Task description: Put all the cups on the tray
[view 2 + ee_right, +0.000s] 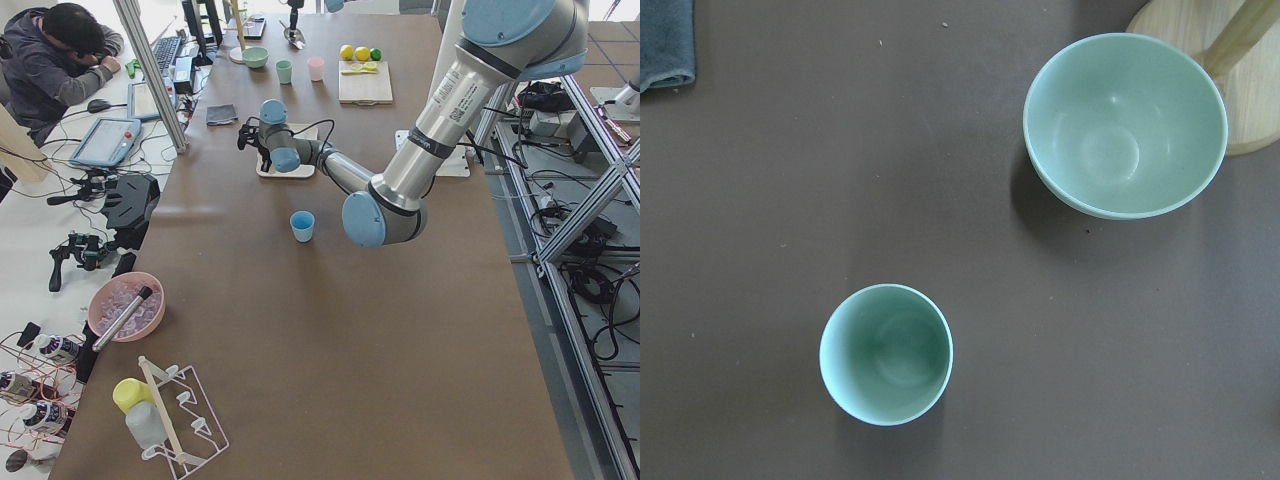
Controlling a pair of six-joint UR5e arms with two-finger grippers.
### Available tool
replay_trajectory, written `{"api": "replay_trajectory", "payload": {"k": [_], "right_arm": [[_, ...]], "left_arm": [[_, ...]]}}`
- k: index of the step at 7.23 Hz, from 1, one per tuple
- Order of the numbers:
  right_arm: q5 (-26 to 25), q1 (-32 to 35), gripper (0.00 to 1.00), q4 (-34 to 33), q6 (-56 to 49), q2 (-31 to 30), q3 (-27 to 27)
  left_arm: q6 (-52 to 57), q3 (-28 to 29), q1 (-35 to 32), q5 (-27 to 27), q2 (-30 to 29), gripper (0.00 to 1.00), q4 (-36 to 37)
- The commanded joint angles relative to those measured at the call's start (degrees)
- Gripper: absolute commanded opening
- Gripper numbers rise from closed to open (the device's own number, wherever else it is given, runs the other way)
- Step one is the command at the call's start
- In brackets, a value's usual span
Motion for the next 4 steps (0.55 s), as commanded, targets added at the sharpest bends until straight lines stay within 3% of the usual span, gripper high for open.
{"api": "replay_trajectory", "payload": {"k": [1,2,3,4], "right_arm": [[0.0,-0.2,1.0,0.0,0.0,0.0,-0.1],[0.0,-0.2,1.0,0.0,0.0,0.0,-0.2],[-0.1,-0.2,1.0,0.0,0.1,0.0,-0.3],[0.0,-0.3,1.0,0.0,0.0,0.0,-0.2]], "left_arm": [[-0.5,1.3,1.4,1.2,-1.9,0.0,1.4],[-0.6,1.3,1.5,1.2,-2.3,0.67,1.4],[-0.6,1.2,1.7,1.2,-2.3,0.96,1.4],[-0.7,0.9,1.7,1.3,-2.3,0.98,1.4]]}}
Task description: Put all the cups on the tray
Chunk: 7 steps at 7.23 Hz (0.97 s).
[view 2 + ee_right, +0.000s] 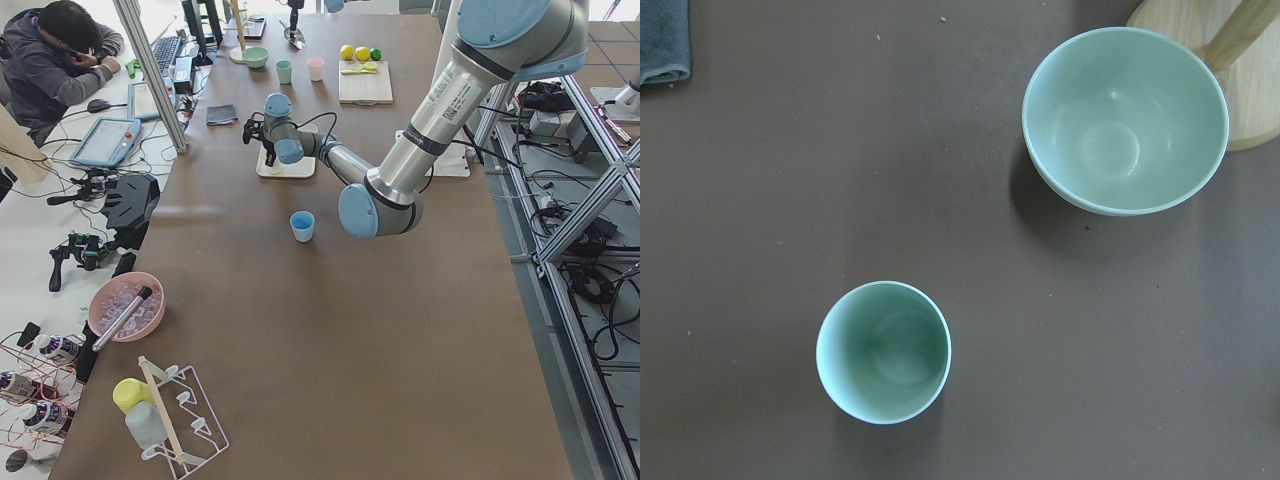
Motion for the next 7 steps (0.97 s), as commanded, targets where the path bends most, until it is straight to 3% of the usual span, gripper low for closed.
{"api": "replay_trajectory", "payload": {"k": [1,2,4,6,7], "right_arm": [[0.0,-0.1,1.0,0.0,0.0,0.1,0.0],[0.0,-0.1,1.0,0.0,0.1,0.1,0.1],[-0.1,-2.1,1.0,0.0,4.6,-1.7,2.5],[-4.5,-6.5,1.0,4.0,4.7,-8.7,4.3],[-5.5,-8.8,1.0,6.6,4.7,-11.1,4.3]], "left_arm": [[-0.1,-0.8,-0.1,0.0,0.0,0.98,0.1],[0.3,-1.7,-2.4,-0.9,0.0,0.98,0.3],[5.5,-7.9,-9.4,-8.7,3.0,0.98,7.4],[17.1,-14.2,-18.9,-18.3,7.5,0.98,14.8],[21.0,-14.1,-20.9,-19.0,9.0,0.98,15.0]]}}
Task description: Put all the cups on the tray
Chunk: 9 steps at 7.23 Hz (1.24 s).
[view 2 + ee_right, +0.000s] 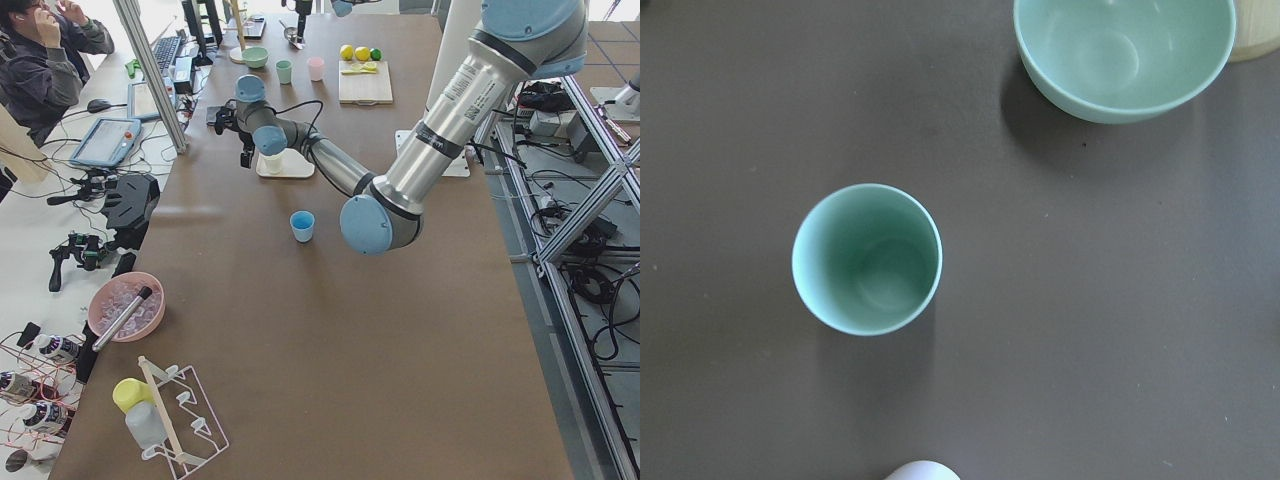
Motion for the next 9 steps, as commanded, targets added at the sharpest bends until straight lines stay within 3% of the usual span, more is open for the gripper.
{"api": "replay_trajectory", "payload": {"k": [1,2,3,4,5,6,8,9], "right_arm": [[-2.6,-4.6,1.0,3.3,0.0,-3.8,0.3],[-4.8,-6.9,0.97,3.3,0.1,-3.7,0.0],[-5.3,-8.0,0.88,3.4,0.1,-3.6,-0.4],[-5.6,-8.5,0.7,3.5,0.1,-3.2,-1.8],[-5.9,-8.7,0.41,3.7,0.1,-2.7,-3.0],[-5.9,-8.8,0.03,3.7,0.1,-2.2,-3.1],[-5.8,-8.8,0.0,3.7,2.5,-1.0,-2.5],[-5.4,-8.8,0.0,3.7,8.4,1.2,-1.7]], "left_arm": [[8.1,-1.4,-5.3,-2.9,3.0,0.98,1.8],[9.4,-1.1,-5.8,-2.9,3.6,0.98,1.8],[10.0,-1.2,-5.8,-2.9,4.2,0.98,1.7],[10.1,-1.1,-5.7,-2.6,4.3,0.98,1.7],[10.1,-1.1,-5.8,-2.4,4.3,0.98,1.7],[10.2,-1.0,-5.8,-2.4,4.3,0.98,1.8],[10.3,-0.1,-6.3,-2.5,4.3,0.98,1.7],[12.5,0.4,-7.3,-2.8,4.3,0.98,1.8]]}}
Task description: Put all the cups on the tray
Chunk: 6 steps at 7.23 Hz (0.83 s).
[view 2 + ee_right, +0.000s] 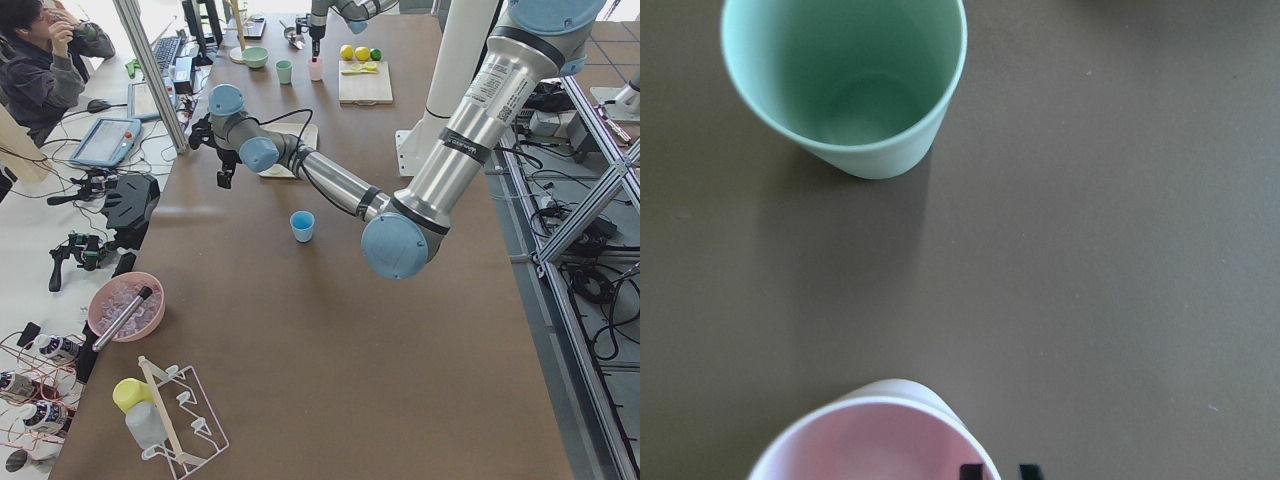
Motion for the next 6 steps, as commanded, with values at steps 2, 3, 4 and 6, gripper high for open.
{"api": "replay_trajectory", "payload": {"k": [2,3,4,6], "right_arm": [[1.4,-0.9,0.0,-0.9,16.2,8.2,2.8],[0.8,-3.6,0.0,-1.0,22.6,12.2,2.5],[-0.8,-6.4,0.0,-2.3,27.4,15.7,2.5],[-8.4,-13.7,0.0,-14.2,34.6,26.8,2.0]], "left_arm": [[6.5,2.8,-3.6,-0.5,0.6,0.98,0.0],[10.4,2.9,-5.1,-1.1,2.6,0.98,0.0],[12.8,3.3,-6.3,-1.7,4.2,0.98,0.0],[15.6,3.3,-6.3,-1.7,7.0,0.98,-0.6]]}}
